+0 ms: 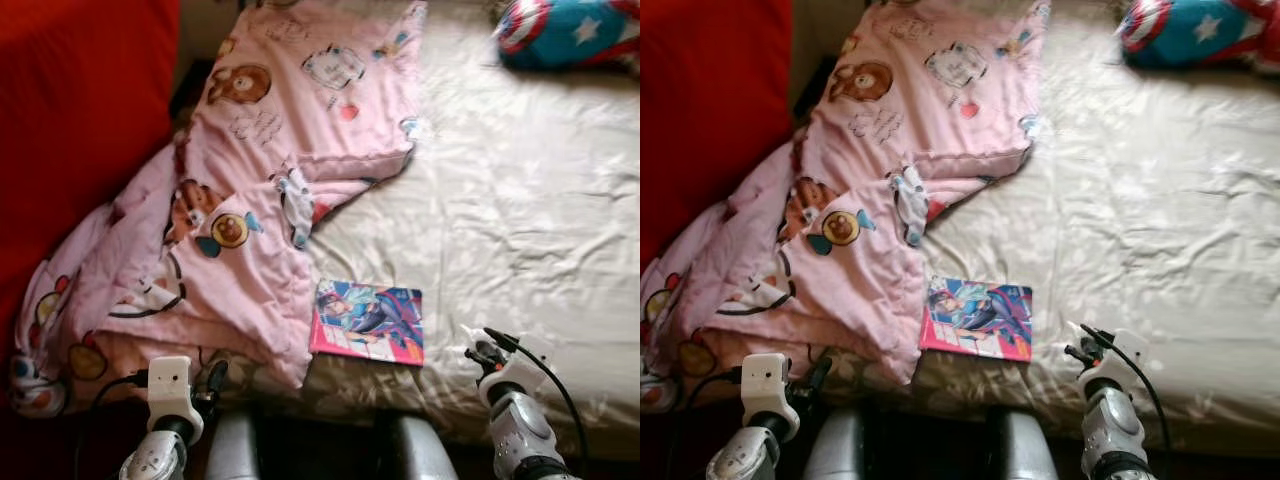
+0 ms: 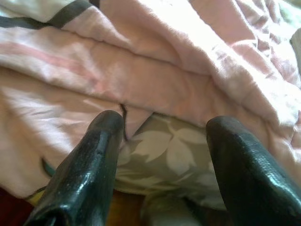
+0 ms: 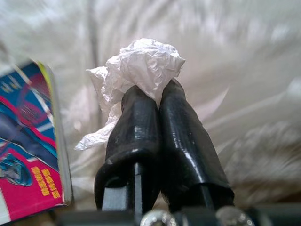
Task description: Clean up the room
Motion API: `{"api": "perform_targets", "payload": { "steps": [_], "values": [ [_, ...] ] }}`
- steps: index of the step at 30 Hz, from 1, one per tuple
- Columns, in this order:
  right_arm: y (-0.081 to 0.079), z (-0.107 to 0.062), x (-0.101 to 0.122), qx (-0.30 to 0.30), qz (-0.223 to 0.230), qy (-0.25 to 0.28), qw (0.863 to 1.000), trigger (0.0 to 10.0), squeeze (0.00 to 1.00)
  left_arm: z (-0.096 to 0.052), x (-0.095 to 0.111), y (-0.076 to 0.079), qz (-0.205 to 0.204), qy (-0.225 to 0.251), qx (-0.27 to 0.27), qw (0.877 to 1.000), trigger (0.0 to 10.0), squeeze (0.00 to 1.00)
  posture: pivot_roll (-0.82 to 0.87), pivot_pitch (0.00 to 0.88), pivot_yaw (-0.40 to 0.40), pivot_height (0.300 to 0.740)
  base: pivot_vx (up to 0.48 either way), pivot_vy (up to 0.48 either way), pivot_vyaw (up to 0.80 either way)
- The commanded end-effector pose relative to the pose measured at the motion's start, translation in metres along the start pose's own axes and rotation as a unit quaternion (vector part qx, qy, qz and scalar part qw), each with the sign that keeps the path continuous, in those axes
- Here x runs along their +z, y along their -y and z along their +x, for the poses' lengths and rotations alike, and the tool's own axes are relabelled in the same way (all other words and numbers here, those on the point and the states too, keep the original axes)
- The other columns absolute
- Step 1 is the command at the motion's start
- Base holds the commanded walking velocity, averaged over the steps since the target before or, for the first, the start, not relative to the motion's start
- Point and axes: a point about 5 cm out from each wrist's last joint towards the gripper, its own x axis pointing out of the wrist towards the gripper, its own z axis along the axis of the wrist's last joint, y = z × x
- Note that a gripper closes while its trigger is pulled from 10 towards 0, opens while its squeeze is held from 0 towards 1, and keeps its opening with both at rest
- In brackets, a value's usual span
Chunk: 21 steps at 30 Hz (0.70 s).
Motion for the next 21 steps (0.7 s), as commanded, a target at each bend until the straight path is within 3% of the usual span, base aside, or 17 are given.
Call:
{"api": "perform_targets", "payload": {
  "steps": [1,2,3,4,5,8,10,14,21],
  "values": [
    [0.009,-0.007,-0.011,-0.003,-0.014,-0.016,1.000,0.0,0.00,-0.005,-0.022,-0.001,-0.014,-0.036,0.018,0.999,10.0,0.00,0.03,0.000,-0.102,0.619,0.000,0.000,0.00],
    [0.010,-0.008,-0.012,-0.005,-0.012,-0.021,1.000,0.0,0.00,-0.004,-0.026,0.000,-0.017,-0.043,0.017,0.999,10.0,0.00,0.03,0.000,-0.102,0.619,0.000,0.000,0.00],
    [0.013,-0.011,-0.018,-0.005,-0.020,-0.033,0.999,3.6,0.00,-0.005,-0.033,0.002,-0.016,-0.059,0.016,0.998,10.0,0.00,0.02,0.000,-0.111,0.619,0.000,0.000,0.00],
    [0.014,-0.013,-0.022,-0.004,-0.027,-0.041,0.999,3.6,0.00,-0.005,-0.038,0.004,-0.015,-0.070,0.015,0.997,10.0,0.00,0.02,0.000,-0.111,0.619,0.000,0.000,0.00],
    [0.019,-0.018,-0.032,-0.001,-0.046,-0.069,0.997,10.0,0.00,-0.006,-0.050,0.008,-0.019,-0.096,0.016,0.995,10.0,0.00,0.02,0.000,-0.130,0.619,0.000,0.000,0.00],
    [0.025,-0.025,-0.043,-0.005,-0.070,-0.102,0.992,10.0,0.00,-0.008,-0.061,0.010,-0.022,-0.125,0.019,0.992,10.0,0.00,0.02,0.000,-0.140,0.619,0.000,0.000,0.00],
    [0.038,-0.037,-0.059,-0.031,-0.097,-0.146,0.984,10.0,0.00,-0.012,-0.074,0.014,-0.022,-0.159,0.018,0.987,10.0,0.00,0.02,0.000,-0.127,0.619,0.000,0.000,0.00],
    [0.044,-0.042,-0.065,-0.051,-0.083,-0.161,0.982,10.0,0.00,-0.014,-0.080,0.014,-0.013,-0.180,0.011,0.984,10.0,0.00,0.04,0.000,-0.092,0.619,0.000,0.000,0.00],
    [0.037,-0.060,-0.095,-0.043,-0.084,-0.218,0.971,10.0,0.00,-0.010,-0.081,-0.005,0.015,-0.194,0.018,0.981,10.0,0.00,0.04,0.000,-0.085,0.643,0.000,0.000,0.00]
  ]
}}
